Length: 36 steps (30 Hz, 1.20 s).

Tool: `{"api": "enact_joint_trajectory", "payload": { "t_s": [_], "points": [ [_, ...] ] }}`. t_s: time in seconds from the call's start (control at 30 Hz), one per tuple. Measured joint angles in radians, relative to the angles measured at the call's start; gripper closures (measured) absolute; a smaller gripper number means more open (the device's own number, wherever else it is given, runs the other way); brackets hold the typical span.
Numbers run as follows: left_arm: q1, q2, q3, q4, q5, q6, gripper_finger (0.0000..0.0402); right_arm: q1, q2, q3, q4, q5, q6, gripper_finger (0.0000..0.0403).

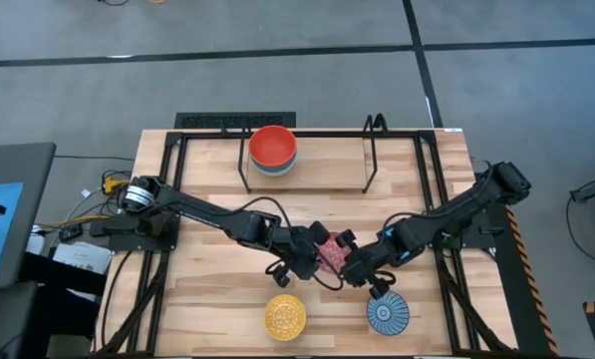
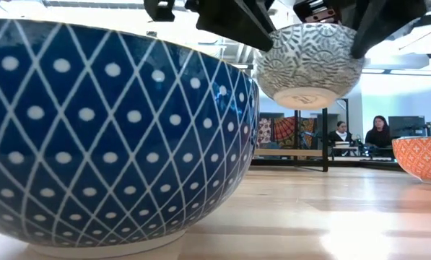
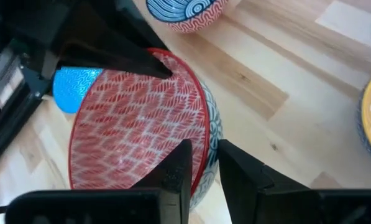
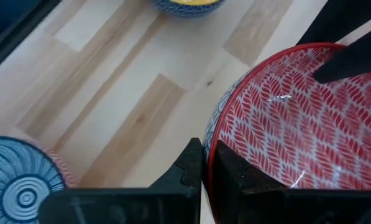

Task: Place and stack bowls onto a shelf
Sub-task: Put the red pattern bowl on the shelf

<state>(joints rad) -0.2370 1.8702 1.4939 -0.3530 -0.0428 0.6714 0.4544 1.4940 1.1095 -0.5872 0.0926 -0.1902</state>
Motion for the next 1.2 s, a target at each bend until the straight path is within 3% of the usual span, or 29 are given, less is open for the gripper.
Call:
{"api": "enact_joint_trajectory", "payload": {
  "t_s": [0.3, 0.57, 0.77, 1.03, 1.2],
  "points": [
    [0.0, 0.053, 0.093, -0.124, 0.036, 0.044, 0.0343, -0.006, -0.003, 0.006, -0.038, -0.019, -0.19, 0.0364],
    [-0.007, 0.063, 0.112, -0.18, 0.032, 0.069, 0.0344, -0.005, -0.001, 0.006, -0.056, -0.037, -0.236, 0.0364],
    [-0.007, 0.063, 0.112, -0.205, 0.043, 0.163, 0.0379, -0.003, -0.001, 0.006, -0.055, -0.057, -0.271, 0.0364],
    [0.005, 0.063, 0.111, -0.21, 0.046, 0.23, 0.0392, -0.004, -0.001, 0.006, -0.058, -0.05, -0.263, 0.0352],
    [0.035, 0.063, 0.111, -0.22, 0.039, 0.221, 0.0394, -0.012, -0.001, 0.006, -0.062, 0.023, -0.109, 0.0334]
  ]
}}
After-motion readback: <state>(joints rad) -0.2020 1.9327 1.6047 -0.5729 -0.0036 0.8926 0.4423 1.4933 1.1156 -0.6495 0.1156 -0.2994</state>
